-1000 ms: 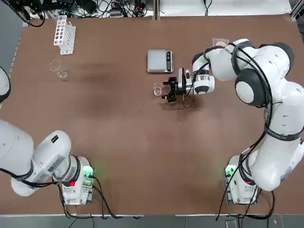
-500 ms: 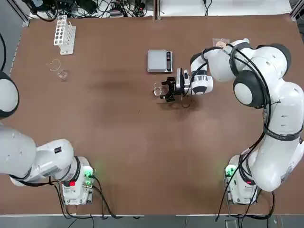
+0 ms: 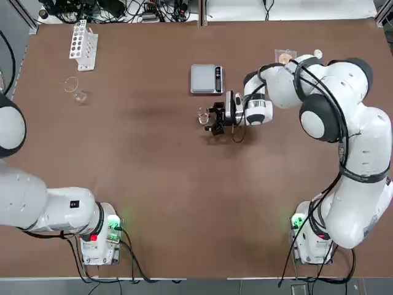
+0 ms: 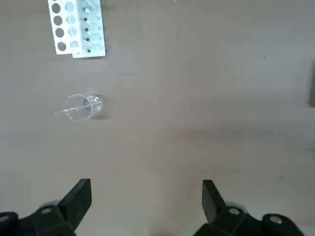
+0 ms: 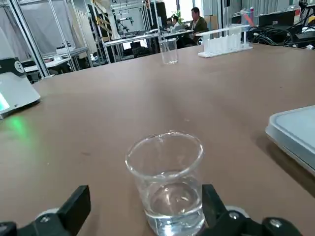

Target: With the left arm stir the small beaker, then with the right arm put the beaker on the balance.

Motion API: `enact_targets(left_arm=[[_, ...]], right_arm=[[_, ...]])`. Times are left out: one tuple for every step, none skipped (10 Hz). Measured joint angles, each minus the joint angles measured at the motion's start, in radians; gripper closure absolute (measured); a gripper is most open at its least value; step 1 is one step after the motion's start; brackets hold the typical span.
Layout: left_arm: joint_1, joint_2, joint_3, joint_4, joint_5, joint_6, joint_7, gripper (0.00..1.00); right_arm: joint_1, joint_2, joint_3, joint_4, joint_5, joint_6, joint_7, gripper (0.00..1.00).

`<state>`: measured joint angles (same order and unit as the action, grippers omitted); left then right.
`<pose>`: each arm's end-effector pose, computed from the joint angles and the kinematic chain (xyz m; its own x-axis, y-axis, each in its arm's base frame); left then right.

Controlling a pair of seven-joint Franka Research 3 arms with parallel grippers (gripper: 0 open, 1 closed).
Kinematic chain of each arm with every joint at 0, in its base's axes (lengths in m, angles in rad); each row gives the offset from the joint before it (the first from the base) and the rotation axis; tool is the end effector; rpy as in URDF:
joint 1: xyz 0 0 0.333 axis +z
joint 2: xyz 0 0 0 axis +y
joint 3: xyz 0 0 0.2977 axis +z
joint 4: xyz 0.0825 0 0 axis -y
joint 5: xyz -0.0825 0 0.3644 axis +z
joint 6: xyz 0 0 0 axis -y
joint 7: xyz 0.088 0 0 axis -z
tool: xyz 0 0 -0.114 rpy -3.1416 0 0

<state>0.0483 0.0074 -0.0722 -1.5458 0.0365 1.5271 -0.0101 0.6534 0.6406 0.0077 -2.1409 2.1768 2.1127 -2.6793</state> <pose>0.5325 -0.0083 0.6028 0.9996 -0.0122 -0.0257 -0.0131 -0.9993 -0.0362 0.3878 0.3564 0.0955 0.1779 0.2911 0.9400 0.9814 -0.1225 -0.1477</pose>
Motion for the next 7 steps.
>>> enact_targets(left_arm=[[0.003,0.0,0.002,0.001,-0.002,0.0,0.0,0.0],[0.003,0.002,0.006,0.001,-0.005,0.008,0.0,0.0],[0.005,0.006,0.011,0.002,-0.024,0.024,-0.003,0.0],[0.013,0.01,0.018,0.002,-0.049,0.036,-0.007,0.01],[0.035,0.013,0.023,0.002,-0.064,0.04,-0.007,0.01],[0.063,0.013,0.024,0.004,-0.082,0.041,-0.001,0.01],[0.074,0.013,0.026,0.007,-0.095,0.041,0.003,0.01]], right_arm=[[0.004,0.0,0.0,0.0,0.002,0.001,0.0,0.0],[0.005,0.0,0.0,0.0,0.007,0.001,-0.001,0.0],[0.009,0.0,0.0,0.0,0.018,0.001,-0.001,0.01],[0.013,0.001,0.0,0.001,0.023,0.001,-0.002,0.02],[0.016,0.001,0.0,0.004,0.028,0.001,-0.002,0.02],[0.019,0.002,0.0,0.009,0.035,0.001,-0.002,0.02],[0.02,0.005,0.0,0.013,0.041,0.001,-0.002,0.01]])
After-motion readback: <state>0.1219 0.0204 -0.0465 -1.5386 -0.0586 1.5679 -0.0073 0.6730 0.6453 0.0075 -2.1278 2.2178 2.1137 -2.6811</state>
